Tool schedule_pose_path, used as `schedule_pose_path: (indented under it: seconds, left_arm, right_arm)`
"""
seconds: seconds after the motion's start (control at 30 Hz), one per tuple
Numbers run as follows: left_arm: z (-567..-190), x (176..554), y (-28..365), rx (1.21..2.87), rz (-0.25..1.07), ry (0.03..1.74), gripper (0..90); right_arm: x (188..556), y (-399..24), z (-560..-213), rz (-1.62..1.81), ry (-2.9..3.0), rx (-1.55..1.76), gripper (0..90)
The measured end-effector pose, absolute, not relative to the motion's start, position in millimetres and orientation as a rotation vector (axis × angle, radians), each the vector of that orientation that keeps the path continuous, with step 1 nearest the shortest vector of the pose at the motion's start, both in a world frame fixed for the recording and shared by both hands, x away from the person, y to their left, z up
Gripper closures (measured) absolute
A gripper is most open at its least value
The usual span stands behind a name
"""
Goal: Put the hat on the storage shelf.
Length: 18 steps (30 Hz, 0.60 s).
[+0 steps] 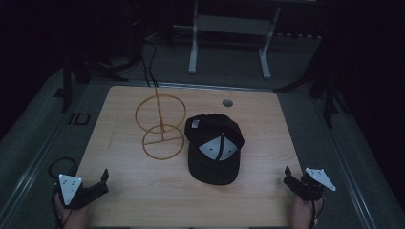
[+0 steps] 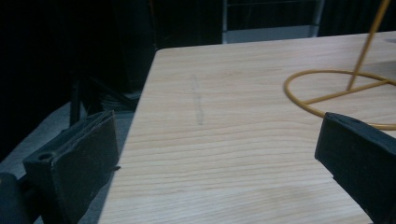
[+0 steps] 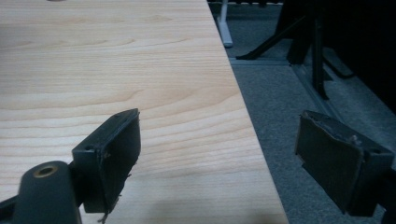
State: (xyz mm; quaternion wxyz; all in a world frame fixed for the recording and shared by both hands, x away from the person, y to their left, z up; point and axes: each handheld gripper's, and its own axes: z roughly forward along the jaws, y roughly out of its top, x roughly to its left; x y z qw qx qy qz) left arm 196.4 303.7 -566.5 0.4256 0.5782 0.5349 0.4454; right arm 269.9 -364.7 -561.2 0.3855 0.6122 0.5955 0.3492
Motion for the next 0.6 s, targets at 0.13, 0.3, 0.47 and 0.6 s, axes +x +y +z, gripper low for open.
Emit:
schedule_pose_path:
  seconds: [0.13,0.3,0.47,0.6]
  left_arm:
    - [-562.4,193.8,300.5,1.402,1.038,1.318,0.3]
    - [-561.1,192.0,293.8,1.434,1.082,1.321,0.3]
    - [-559.4,190.8,292.8,1.404,1.063,1.331,0.3]
    - [-556.6,188.6,293.0,1.374,1.042,1.337,0.3]
  right_arm:
    - [270.0,-364.6,-558.9,0.863,1.534,1.545,14.0]
    - [269.9,-366.7,-548.5,0.925,1.536,1.574,13.8]
    - [268.8,-355.3,-525.9,0.944,1.565,1.521,12.3]
    - [268.3,-343.7,-505.6,0.971,1.573,1.448,12.2]
